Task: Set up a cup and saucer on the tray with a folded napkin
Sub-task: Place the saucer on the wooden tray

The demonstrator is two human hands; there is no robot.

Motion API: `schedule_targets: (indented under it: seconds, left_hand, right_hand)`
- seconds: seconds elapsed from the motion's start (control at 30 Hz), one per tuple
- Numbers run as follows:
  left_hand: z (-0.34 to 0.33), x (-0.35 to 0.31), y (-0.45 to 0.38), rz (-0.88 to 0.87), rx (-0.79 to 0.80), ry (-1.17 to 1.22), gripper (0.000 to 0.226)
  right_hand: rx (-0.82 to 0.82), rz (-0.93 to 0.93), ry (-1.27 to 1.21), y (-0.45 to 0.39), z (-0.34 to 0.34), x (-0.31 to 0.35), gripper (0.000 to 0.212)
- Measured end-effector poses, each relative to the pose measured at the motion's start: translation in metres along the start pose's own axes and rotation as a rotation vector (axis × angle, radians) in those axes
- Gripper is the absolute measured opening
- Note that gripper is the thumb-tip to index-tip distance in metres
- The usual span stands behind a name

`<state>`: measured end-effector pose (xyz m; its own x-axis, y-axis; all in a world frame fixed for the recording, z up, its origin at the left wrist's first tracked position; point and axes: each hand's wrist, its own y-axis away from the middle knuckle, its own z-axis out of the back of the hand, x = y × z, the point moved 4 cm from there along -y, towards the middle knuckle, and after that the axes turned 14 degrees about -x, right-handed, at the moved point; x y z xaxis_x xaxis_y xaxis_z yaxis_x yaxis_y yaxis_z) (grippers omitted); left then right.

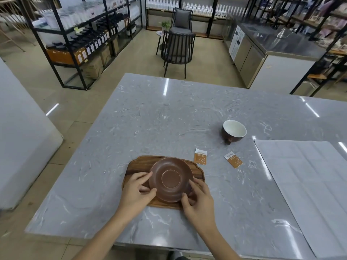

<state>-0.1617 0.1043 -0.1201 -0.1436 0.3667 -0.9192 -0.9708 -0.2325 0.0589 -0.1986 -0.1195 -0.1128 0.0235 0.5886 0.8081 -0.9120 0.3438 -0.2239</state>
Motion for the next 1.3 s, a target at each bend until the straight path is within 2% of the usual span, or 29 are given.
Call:
schedule_targets:
  seconds: [0.07,0.13,0.23,0.33,0.43,0.6,1.3]
  left_hand:
    - [0.000,0.000,-0.001,-0.031,-0.009,-0.045,0.057]
    - [0.001,-0.003,0.001,-0.143,-0.032,-0.155,0.057]
    - [-0.004,-0.011,0.005,-0.375,-0.017,-0.318,0.069]
    - [-0.013,-0.011,0.006,-0.463,0.110,-0.432,0.087]
    - [-0.019,-0.006,0.008,-0.457,0.197,-0.510,0.099]
    - [-0.019,-0.001,0.005,-0.427,0.209,-0.494,0.106]
    - [-0.016,0.004,-0.006,-0.431,0.262,-0.482,0.103]
  right_hand:
    - [0.009,0.023,0.015,0.000,0.000,-0.001,0.042]
    - [0.013,0.076,0.048,-0.002,0.000,-0.002,0.044]
    - [0.052,0.149,0.071,-0.004,-0.001,-0.003,0.065]
    - [0.115,0.203,0.080,-0.004,-0.005,-0.006,0.082]
    - [0.115,0.211,0.087,-0.003,-0.008,-0.010,0.087]
    - [0.112,0.215,0.090,-0.004,-0.010,-0.014,0.088]
    - [0.118,0.175,0.078,-0.003,-0.013,-0.014,0.089]
